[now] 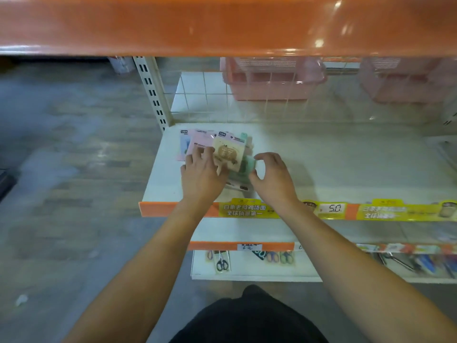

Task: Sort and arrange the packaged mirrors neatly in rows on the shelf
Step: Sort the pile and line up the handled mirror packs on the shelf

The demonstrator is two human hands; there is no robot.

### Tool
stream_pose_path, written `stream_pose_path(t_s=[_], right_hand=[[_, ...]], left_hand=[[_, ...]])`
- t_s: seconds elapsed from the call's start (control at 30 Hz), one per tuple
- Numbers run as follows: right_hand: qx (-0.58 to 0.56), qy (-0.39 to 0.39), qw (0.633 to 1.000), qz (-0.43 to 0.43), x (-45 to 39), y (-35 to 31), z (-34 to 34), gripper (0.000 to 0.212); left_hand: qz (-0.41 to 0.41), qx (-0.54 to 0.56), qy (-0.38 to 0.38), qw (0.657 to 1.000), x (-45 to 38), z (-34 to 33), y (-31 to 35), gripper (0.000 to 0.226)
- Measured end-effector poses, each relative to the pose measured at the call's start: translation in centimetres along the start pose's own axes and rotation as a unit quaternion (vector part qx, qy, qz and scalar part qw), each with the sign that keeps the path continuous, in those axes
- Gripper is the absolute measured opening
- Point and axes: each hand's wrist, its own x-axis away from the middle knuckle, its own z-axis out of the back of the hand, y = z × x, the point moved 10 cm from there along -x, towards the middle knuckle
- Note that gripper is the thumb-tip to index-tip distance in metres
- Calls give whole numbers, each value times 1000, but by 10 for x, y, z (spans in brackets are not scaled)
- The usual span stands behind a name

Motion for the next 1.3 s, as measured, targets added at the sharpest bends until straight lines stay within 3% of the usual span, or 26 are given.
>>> stream_pose_path(t_s=[0.2, 0.97, 1.3], right_hand=[[13, -34, 998, 54, -20, -33, -20, 42], [25, -62, 998, 0, -39, -25, -36, 42], [46, -47, 998, -23, -43, -9, -24, 39]], left_hand=[[13, -21, 3, 1000, 0, -2, -6, 46], [-37, 4, -34, 999, -26, -9, 5, 47], [-55, -41, -49, 996, -29, -18, 21, 46]])
